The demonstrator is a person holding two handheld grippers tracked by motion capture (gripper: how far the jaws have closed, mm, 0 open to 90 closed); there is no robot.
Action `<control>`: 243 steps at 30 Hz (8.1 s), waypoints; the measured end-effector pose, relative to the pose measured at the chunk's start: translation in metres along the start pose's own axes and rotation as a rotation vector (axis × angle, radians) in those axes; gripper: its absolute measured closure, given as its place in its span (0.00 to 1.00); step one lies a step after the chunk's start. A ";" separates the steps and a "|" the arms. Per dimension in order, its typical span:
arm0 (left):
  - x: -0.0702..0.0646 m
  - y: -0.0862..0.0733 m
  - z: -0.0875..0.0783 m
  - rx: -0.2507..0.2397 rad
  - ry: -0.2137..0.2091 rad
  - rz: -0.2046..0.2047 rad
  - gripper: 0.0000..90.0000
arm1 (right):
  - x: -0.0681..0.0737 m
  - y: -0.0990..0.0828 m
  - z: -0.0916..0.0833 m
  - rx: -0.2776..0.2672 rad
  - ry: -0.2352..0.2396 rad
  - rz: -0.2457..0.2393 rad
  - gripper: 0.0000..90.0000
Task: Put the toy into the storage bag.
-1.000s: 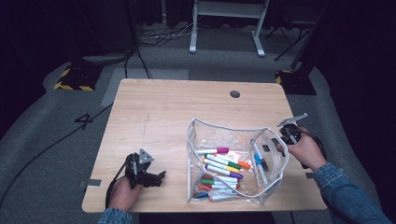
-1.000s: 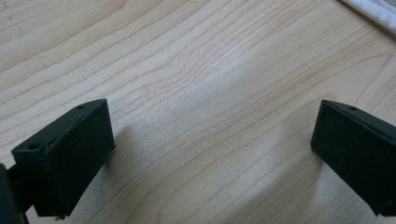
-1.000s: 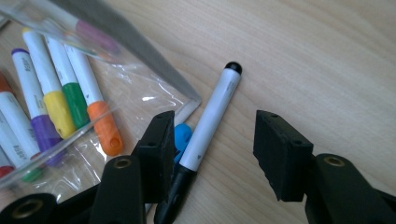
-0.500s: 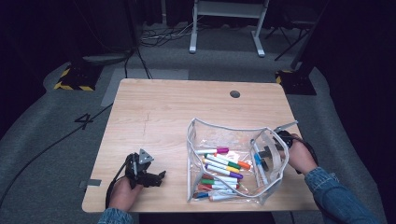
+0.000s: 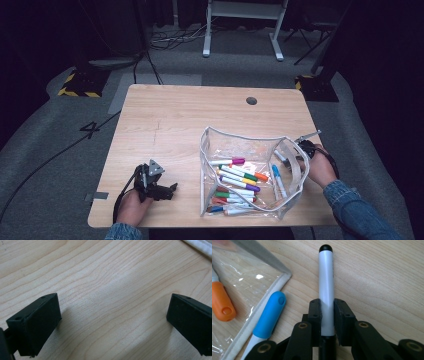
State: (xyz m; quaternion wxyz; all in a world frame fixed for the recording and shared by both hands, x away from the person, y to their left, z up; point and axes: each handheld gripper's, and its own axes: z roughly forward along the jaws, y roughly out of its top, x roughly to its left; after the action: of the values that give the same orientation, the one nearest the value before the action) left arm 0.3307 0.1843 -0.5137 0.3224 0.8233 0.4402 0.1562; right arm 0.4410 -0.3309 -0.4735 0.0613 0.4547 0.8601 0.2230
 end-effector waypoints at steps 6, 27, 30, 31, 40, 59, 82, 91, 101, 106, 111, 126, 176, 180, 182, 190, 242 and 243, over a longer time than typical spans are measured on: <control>0.000 0.000 0.000 0.000 0.000 0.000 0.00 | -0.003 0.002 -0.018 -0.019 0.015 0.014 0.86; 0.000 0.000 0.000 0.002 0.000 0.001 0.00 | 0.018 0.039 -0.134 -0.182 0.026 -0.073 0.86; 0.000 0.000 0.000 0.000 -0.001 0.003 0.00 | 0.027 0.044 -0.148 -0.192 0.024 -0.100 0.86; 0.000 0.000 0.000 0.000 -0.001 0.003 0.00 | 0.030 0.046 -0.152 -0.198 0.024 -0.115 0.86; 0.000 0.000 0.000 0.000 0.000 0.003 0.00 | 0.065 0.061 -0.179 -0.222 0.042 -0.214 0.86; 0.000 0.000 0.000 0.000 0.000 0.005 0.00 | 0.143 0.083 -0.174 -0.178 0.190 -0.397 0.86; 0.000 0.000 0.000 0.000 -0.001 0.004 0.00 | 0.211 0.087 -0.101 0.025 0.312 -0.565 0.86; 0.000 0.000 0.000 0.000 0.000 0.004 0.00 | 0.224 0.083 -0.067 0.143 0.310 -0.597 0.86; 0.000 0.000 0.000 0.000 -0.001 0.004 0.00 | 0.232 0.076 -0.048 0.263 0.277 -0.656 0.86; 0.000 0.000 0.000 0.000 -0.001 0.004 0.00 | 0.235 0.073 -0.044 0.326 0.273 -0.692 1.00; 0.000 0.000 0.000 0.000 -0.001 0.004 0.00 | 0.234 0.070 -0.043 0.339 0.274 -0.686 0.93; 0.000 0.000 0.000 -0.001 -0.001 0.004 0.00 | 0.209 0.082 -0.111 -0.005 0.258 -0.586 0.62; 0.000 0.000 0.000 -0.001 -0.002 0.004 0.00 | 0.031 0.005 -0.082 -0.105 0.102 -0.117 0.49; 0.000 0.000 0.000 -0.002 -0.003 0.003 0.00 | 0.035 -0.002 -0.066 -0.080 0.123 -0.125 0.49; 0.000 0.000 0.000 -0.001 -0.002 0.004 0.00 | 0.035 -0.005 -0.060 -0.087 0.150 -0.106 0.49; 0.000 0.000 0.000 -0.001 -0.002 0.007 0.00 | 0.030 -0.018 -0.047 -0.109 0.170 -0.073 0.49; 0.000 0.000 0.000 -0.002 -0.002 0.003 0.00 | 0.022 -0.008 -0.127 -0.144 0.077 -0.063 0.86; 0.000 0.000 0.000 -0.002 -0.002 0.003 0.00 | 0.024 -0.006 -0.131 -0.150 0.078 -0.070 0.86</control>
State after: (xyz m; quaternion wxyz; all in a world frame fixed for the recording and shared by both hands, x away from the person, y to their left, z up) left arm 0.3309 0.1839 -0.5138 0.3236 0.8238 0.4384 0.1563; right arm 0.3822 -0.3578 -0.3566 0.0695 0.4095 0.8580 0.3021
